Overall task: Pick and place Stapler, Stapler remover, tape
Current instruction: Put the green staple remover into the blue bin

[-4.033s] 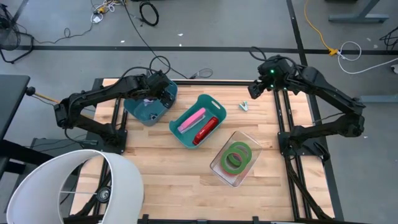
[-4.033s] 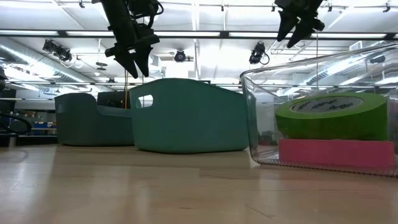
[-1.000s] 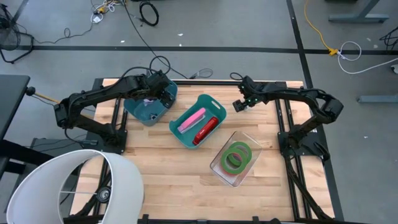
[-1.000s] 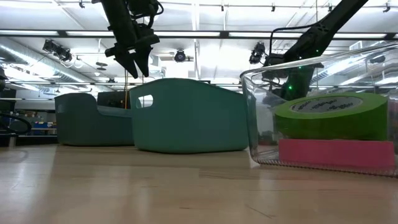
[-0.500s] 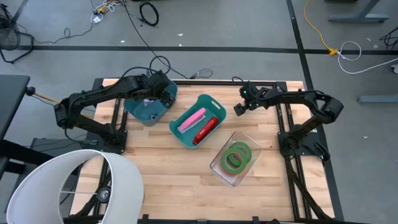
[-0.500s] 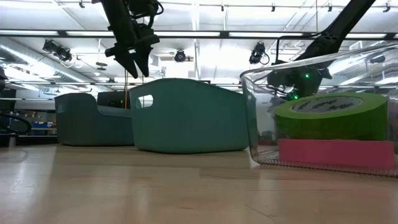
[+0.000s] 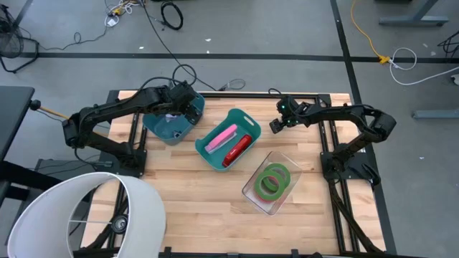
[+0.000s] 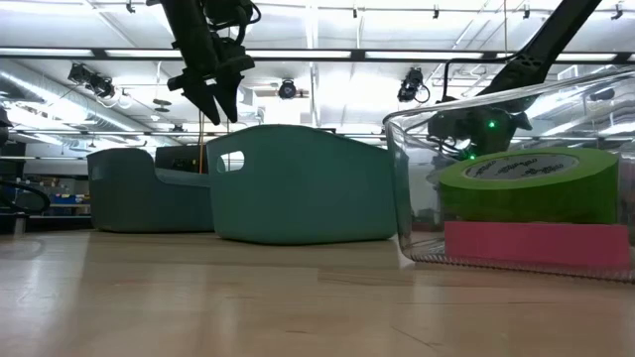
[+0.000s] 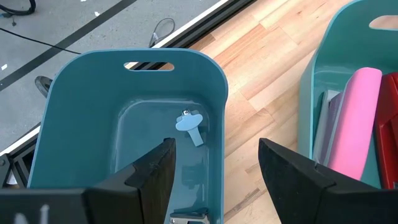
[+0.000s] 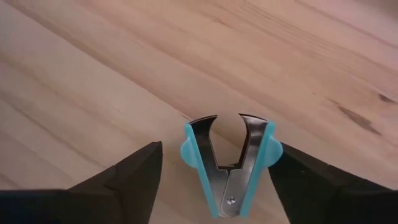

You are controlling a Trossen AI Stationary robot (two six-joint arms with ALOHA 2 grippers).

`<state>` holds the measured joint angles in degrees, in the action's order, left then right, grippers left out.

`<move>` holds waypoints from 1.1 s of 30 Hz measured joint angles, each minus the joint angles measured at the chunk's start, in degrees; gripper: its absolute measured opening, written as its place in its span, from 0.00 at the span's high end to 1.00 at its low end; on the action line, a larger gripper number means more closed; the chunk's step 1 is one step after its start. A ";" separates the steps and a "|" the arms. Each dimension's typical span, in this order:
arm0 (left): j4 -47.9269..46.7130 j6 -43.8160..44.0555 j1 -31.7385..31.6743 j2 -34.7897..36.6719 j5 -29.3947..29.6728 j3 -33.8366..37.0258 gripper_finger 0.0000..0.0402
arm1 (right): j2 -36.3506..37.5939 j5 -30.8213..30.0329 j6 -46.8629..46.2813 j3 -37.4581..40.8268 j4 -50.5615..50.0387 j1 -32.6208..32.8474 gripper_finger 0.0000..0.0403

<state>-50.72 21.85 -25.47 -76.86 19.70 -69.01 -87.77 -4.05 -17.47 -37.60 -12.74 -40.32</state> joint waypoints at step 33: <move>0.00 0.02 -0.01 0.00 0.00 0.00 0.42 | 2.15 0.97 0.02 -1.85 -0.29 0.02 0.67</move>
<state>-50.72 21.87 -25.48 -76.86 19.70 -69.01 -85.62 -3.08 -17.46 -39.46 -13.03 -40.29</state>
